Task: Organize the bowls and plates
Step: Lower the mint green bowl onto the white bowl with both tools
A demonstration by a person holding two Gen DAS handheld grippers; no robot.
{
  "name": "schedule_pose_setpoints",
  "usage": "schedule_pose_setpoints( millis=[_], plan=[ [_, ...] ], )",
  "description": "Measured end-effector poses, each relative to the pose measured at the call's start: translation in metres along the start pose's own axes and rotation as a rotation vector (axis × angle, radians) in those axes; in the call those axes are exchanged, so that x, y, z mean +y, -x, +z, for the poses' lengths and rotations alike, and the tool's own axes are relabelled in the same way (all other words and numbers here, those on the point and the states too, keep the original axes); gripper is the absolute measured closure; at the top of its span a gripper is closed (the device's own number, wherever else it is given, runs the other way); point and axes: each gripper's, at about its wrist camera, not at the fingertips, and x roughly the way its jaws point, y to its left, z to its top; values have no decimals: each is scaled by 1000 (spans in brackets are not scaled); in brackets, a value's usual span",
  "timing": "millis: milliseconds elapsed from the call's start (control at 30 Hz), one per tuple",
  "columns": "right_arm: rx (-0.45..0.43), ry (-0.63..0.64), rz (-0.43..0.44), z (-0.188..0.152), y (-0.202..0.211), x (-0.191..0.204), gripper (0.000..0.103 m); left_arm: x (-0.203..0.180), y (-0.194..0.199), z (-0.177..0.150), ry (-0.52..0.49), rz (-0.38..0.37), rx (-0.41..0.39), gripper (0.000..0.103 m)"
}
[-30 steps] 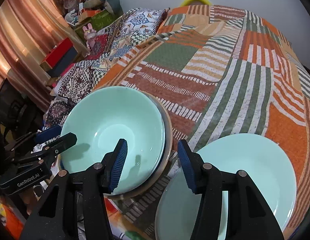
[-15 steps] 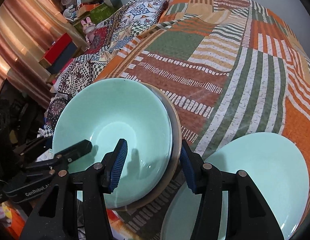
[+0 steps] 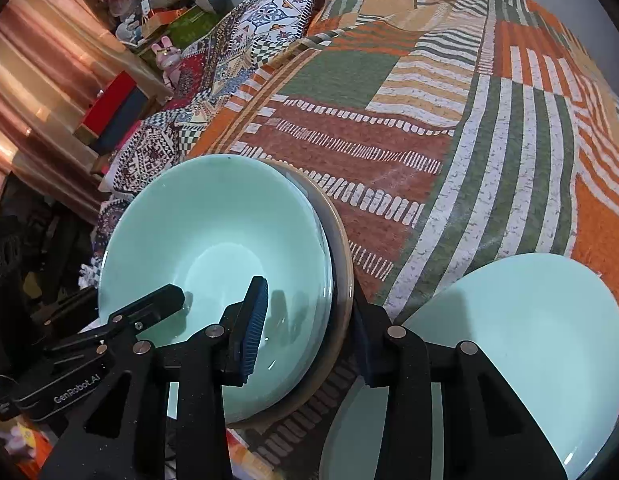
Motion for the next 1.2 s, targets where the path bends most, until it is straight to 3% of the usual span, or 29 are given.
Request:
schedule_pose_setpoints(
  millis=[433, 1200],
  plan=[
    [-30, -37, 7, 2, 12, -1, 67, -9, 14, 1, 19, 9, -15, 62],
    [-207, -28, 21, -2, 81, 6, 68, -49, 87, 14, -49, -23, -172, 62]
  ],
)
